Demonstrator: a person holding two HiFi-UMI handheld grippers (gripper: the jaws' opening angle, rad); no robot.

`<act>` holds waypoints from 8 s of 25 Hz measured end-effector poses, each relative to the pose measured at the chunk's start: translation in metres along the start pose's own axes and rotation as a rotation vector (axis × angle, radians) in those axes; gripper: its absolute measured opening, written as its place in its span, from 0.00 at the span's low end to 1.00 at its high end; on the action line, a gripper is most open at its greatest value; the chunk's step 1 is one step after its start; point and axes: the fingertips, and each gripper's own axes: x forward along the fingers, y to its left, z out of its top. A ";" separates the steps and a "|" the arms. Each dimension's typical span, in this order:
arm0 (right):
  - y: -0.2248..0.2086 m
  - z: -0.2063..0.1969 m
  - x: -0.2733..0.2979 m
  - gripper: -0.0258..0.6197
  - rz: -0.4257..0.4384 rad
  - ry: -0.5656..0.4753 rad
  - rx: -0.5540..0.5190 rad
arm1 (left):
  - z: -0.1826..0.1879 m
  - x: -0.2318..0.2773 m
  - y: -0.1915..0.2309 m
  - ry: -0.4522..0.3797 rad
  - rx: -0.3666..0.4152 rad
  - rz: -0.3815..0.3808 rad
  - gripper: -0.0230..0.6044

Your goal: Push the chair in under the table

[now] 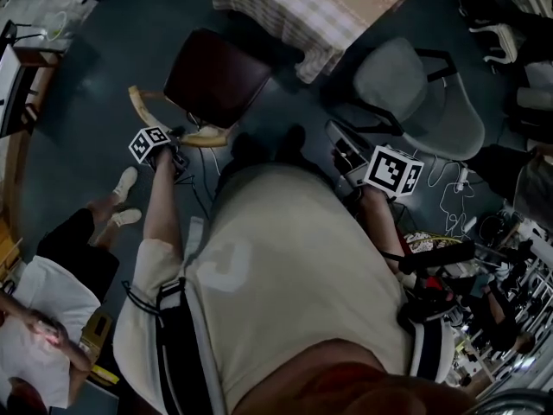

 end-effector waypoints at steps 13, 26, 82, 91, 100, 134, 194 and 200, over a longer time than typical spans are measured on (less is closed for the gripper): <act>0.005 -0.006 0.016 0.05 0.024 0.042 -0.038 | -0.015 0.020 -0.019 0.148 0.160 0.114 0.43; 0.026 -0.019 0.047 0.05 0.051 0.155 -0.112 | -0.016 0.027 -0.029 0.193 0.189 0.125 0.44; 0.065 -0.079 0.066 0.05 0.070 0.268 -0.201 | -0.022 0.024 -0.039 0.217 0.177 -0.001 0.44; 0.054 -0.072 0.062 0.05 0.059 0.226 -0.160 | -0.018 0.034 -0.053 0.236 0.194 -0.006 0.44; 0.046 -0.066 0.057 0.05 0.036 0.196 -0.137 | -0.020 0.039 -0.061 0.251 0.215 -0.001 0.44; 0.032 -0.049 0.052 0.05 -0.004 0.121 -0.073 | -0.015 0.058 -0.105 0.266 0.223 -0.045 0.45; 0.008 -0.044 0.040 0.05 -0.040 0.066 -0.015 | -0.002 0.077 -0.144 0.321 0.230 -0.042 0.46; 0.002 -0.045 0.042 0.05 -0.046 0.065 -0.006 | -0.004 0.087 -0.136 0.332 0.218 -0.044 0.46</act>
